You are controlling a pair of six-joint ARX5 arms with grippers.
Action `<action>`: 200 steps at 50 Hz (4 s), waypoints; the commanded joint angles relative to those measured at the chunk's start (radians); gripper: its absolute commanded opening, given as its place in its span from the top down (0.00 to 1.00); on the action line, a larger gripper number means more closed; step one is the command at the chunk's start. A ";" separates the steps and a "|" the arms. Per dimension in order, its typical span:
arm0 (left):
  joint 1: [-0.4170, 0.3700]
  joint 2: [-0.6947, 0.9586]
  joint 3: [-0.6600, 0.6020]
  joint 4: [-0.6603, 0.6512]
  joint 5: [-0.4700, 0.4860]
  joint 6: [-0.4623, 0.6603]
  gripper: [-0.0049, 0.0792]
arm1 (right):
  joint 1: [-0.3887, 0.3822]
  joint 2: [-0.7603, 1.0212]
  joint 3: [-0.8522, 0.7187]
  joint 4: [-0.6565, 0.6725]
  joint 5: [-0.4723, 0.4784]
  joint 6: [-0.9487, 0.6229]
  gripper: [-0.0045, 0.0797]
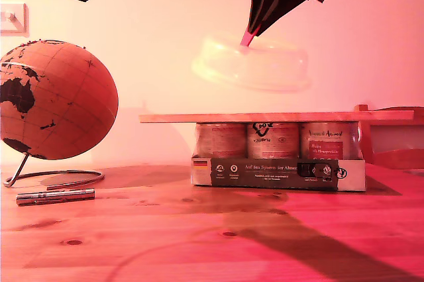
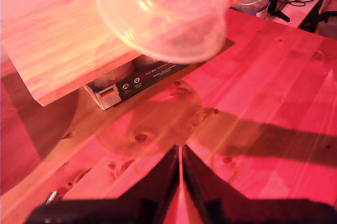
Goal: Pick up the plastic microwave lid and place it on the shelf behind you
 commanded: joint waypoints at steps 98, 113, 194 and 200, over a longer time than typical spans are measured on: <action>0.002 0.004 -0.020 0.015 0.029 -0.004 0.97 | -0.087 0.186 0.013 0.460 0.060 0.091 0.75; 0.002 0.004 -0.020 0.015 0.029 -0.004 0.97 | -0.087 0.186 0.013 0.460 0.058 0.090 0.76; 0.002 0.004 -0.020 0.032 0.026 -0.005 0.97 | -0.082 0.222 0.050 0.010 0.037 0.016 0.96; 0.002 0.004 -0.020 0.042 0.026 -0.005 0.97 | -0.082 0.222 0.050 0.055 0.050 0.017 0.96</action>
